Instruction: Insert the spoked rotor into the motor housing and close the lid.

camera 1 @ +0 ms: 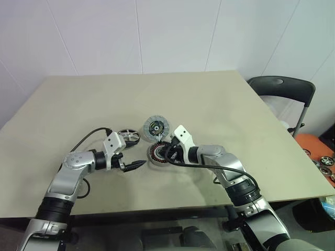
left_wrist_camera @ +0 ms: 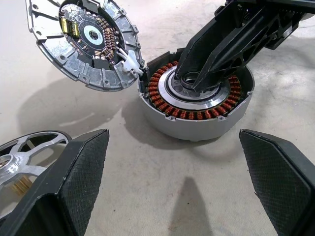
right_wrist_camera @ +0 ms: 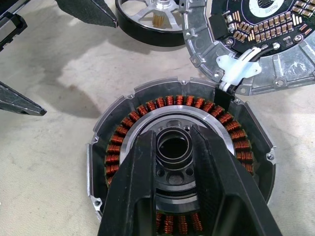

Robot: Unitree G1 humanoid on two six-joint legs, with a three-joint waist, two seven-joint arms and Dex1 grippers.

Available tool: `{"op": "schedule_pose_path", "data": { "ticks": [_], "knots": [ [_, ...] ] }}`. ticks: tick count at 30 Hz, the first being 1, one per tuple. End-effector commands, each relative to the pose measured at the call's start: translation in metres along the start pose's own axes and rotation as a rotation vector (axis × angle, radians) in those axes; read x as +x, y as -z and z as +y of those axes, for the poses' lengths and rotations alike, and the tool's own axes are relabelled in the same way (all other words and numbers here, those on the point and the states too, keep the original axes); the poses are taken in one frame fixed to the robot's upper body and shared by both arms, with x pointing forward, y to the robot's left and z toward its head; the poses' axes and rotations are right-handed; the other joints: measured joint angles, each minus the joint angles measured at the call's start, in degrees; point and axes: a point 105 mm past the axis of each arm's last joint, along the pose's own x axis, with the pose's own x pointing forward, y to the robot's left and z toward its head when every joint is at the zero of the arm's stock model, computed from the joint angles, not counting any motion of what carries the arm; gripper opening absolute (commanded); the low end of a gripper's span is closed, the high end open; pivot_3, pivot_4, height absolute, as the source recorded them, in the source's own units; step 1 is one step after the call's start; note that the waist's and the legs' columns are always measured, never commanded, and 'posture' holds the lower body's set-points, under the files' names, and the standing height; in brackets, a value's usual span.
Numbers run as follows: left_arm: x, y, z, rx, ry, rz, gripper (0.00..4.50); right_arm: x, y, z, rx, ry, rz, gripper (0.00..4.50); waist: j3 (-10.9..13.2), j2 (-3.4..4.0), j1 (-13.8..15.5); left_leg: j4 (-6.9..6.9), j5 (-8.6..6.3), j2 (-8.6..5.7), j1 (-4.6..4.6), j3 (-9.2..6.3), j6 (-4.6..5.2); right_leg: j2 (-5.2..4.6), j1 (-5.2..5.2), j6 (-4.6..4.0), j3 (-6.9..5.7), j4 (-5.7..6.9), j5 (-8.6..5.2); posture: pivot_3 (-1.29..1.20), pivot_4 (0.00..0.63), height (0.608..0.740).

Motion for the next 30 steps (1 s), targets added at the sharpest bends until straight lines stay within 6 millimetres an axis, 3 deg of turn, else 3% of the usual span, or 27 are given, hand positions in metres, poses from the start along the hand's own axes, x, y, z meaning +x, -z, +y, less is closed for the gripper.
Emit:
{"op": "schedule_pose_path", "data": {
  "ticks": [1,11,12,19,23,27,30],
  "knots": [
    [0.0009,-0.0069,0.0009,0.028,0.002,-0.016,4.5,-0.004,-0.0104,-0.0027,-0.039,0.013,-0.02,0.67,0.0,0.0,0.0,0.0,0.0,0.0,0.0,0.0,0.0,0.0,0.0,0.0,0.0,0.0,0.0,0.0,0.0,0.74],
    [0.0009,-0.0057,-0.0002,0.027,0.004,-0.015,4.5,-0.0036,-0.0093,-0.004,-0.051,0.025,-0.013,0.67,0.0,0.0,0.02,0.0,0.0,0.0,0.0,0.0,0.0,0.0,0.0,0.0,0.0,0.0,0.0,0.0,0.0,0.74],
    [0.0008,-0.0055,-0.0003,0.027,0.004,-0.014,4.5,-0.0037,-0.0096,-0.0048,-0.051,0.03,-0.015,1.43,0.0,0.0,0.02,0.01,0.0,0.0,0.0,0.0,0.0,0.0,0.0,0.0,0.0,0.0,0.0,0.0,0.0,0.74],
    [0.0009,-0.0047,-0.0009,0.027,0.007,-0.01,4.5,-0.0033,-0.011,-0.0049,-0.024,0.027,-0.037,3.53,0.0,0.0,0.01,0.0,0.0,0.0,0.0,0.0,0.0,0.0,0.0,0.0,0.0,0.0,0.0,0.0,0.0,0.74],
    [0.001,-0.0036,-0.0016,0.029,0.011,-0.004,4.5,-0.0025,-0.0114,-0.0053,-0.002,0.027,-0.049,3.36,0.0,0.0,0.01,0.0,0.0,0.0,0.0,0.0,0.0,0.0,0.0,0.0,0.0,0.0,0.0,0.0,0.0,0.74],
    [0.0011,-0.003,-0.0018,0.03,0.013,-0.001,4.5,-0.0021,-0.0103,-0.0048,0.004,0.023,-0.051,2.26,0.0,0.0,-0.03,0.0,0.0,0.0,0.0,0.0,0.0,0.0,0.0,0.0,0.0,0.0,0.0,0.0,0.0,0.74],
    [0.0013,-0.003,-0.0018,0.031,0.014,0.0,4.5,-0.0022,-0.0095,-0.0048,0.005,0.022,-0.05,1.19,0.0,0.0,-0.04,-0.01,0.0,0.0,0.0,0.0,0.0,0.0,-0.01,0.0,0.0,0.0,0.0,0.0,0.0,0.74]
  ]
}}
